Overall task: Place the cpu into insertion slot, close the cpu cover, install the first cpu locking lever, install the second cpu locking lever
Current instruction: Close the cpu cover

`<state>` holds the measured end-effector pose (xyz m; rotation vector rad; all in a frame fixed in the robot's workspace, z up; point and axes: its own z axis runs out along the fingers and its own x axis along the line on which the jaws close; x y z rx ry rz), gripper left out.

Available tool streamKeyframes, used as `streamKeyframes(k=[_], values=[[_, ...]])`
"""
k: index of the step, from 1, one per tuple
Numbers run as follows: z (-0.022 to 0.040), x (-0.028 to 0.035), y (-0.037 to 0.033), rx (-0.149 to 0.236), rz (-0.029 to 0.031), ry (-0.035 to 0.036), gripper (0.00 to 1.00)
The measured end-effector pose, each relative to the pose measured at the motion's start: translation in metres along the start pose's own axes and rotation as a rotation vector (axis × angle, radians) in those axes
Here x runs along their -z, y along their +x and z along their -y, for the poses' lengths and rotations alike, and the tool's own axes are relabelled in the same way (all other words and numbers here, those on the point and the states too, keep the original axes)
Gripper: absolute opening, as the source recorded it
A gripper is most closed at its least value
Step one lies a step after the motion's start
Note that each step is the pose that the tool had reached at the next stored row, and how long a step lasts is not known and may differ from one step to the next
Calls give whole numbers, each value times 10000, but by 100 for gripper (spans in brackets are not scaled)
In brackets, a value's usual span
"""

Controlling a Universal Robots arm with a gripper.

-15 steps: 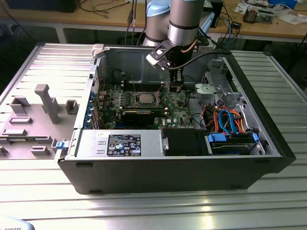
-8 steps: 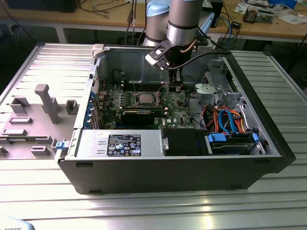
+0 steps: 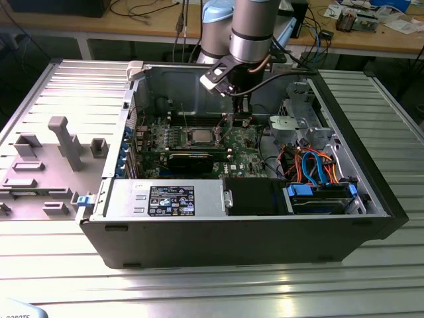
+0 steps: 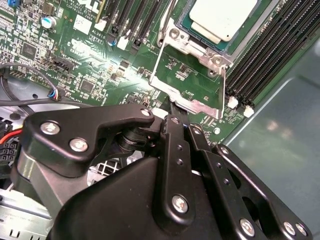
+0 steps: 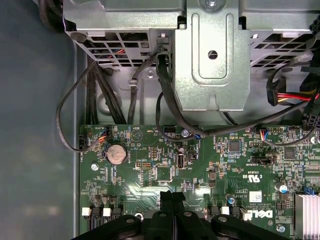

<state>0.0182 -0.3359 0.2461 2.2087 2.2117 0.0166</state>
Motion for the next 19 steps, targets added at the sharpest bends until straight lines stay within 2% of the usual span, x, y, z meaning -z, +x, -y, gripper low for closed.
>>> streamKeyframes(k=[19], values=[[74, 1, 0, 0, 0, 0, 11]])
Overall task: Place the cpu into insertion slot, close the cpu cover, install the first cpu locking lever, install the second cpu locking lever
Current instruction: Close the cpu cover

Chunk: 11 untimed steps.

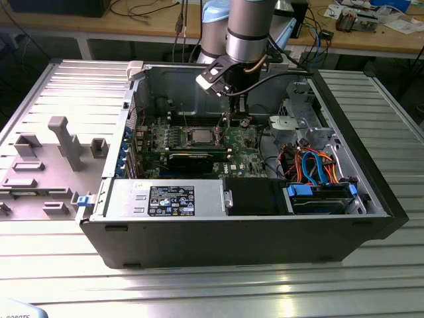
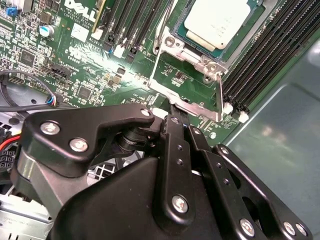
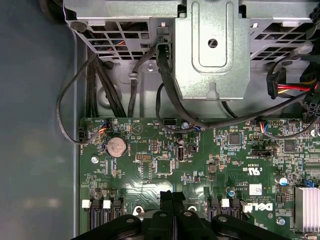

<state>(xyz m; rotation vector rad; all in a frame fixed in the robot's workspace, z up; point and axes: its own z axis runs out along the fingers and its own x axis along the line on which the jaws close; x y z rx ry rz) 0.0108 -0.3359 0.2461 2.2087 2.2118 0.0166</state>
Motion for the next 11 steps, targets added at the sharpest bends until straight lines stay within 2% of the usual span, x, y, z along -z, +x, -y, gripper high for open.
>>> streamKeyframes(k=[11], values=[[29, 0, 0, 1, 0, -1, 11]])
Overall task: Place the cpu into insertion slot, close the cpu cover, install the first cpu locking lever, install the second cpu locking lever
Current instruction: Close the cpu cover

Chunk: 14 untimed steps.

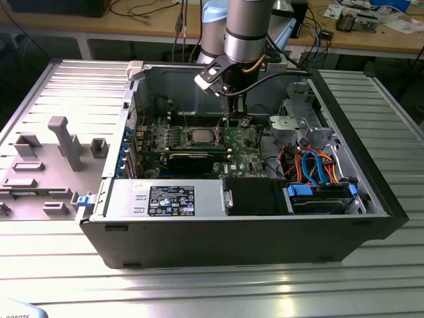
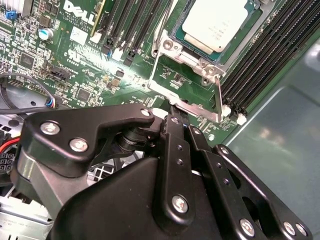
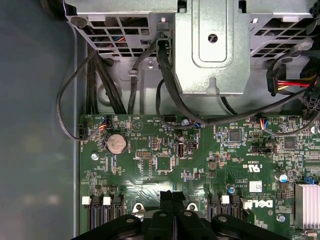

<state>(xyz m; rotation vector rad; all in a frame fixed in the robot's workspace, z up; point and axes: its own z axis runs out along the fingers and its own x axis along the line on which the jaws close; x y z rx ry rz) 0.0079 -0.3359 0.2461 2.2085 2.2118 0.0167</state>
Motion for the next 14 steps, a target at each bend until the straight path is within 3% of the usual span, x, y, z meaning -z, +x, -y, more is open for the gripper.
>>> streamKeyframes(k=[14], values=[[49, 1, 0, -1, 0, 1, 11]])
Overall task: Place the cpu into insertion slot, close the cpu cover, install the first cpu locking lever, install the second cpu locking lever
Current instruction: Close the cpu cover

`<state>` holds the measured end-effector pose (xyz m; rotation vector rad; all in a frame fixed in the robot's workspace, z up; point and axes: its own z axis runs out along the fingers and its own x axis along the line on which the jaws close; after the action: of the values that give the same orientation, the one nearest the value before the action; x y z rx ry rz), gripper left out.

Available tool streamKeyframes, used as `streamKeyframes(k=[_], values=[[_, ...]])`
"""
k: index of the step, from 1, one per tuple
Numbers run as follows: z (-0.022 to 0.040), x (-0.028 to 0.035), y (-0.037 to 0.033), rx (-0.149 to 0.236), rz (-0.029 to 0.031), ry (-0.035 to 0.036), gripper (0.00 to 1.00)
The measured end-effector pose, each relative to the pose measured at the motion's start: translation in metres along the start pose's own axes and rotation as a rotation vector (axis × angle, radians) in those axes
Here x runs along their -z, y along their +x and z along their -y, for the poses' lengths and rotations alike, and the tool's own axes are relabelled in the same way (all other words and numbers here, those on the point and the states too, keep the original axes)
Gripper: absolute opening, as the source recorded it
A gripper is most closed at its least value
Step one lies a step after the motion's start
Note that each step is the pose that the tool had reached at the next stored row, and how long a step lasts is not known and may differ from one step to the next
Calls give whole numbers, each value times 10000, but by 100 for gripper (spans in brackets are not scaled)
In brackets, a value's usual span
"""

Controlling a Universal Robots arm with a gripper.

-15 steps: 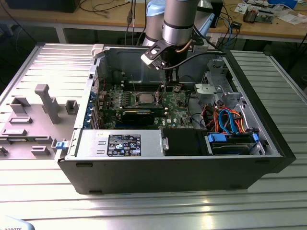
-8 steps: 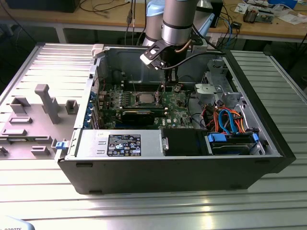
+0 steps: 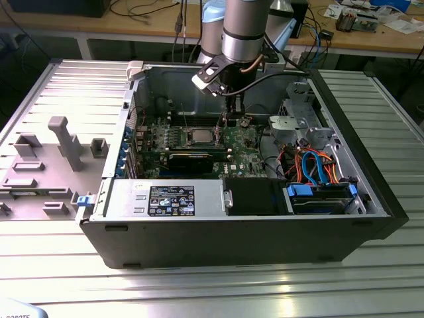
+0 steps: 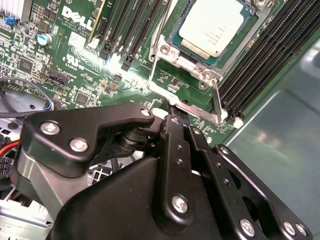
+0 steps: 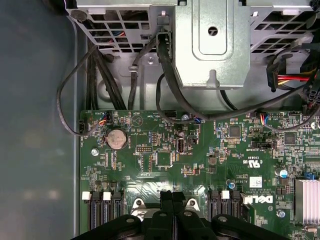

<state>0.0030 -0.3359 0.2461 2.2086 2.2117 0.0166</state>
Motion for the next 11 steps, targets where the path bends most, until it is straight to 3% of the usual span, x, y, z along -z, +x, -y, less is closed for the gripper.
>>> streamKeyframes(k=[11], values=[[27, 0, 0, 0, 0, 0, 11]])
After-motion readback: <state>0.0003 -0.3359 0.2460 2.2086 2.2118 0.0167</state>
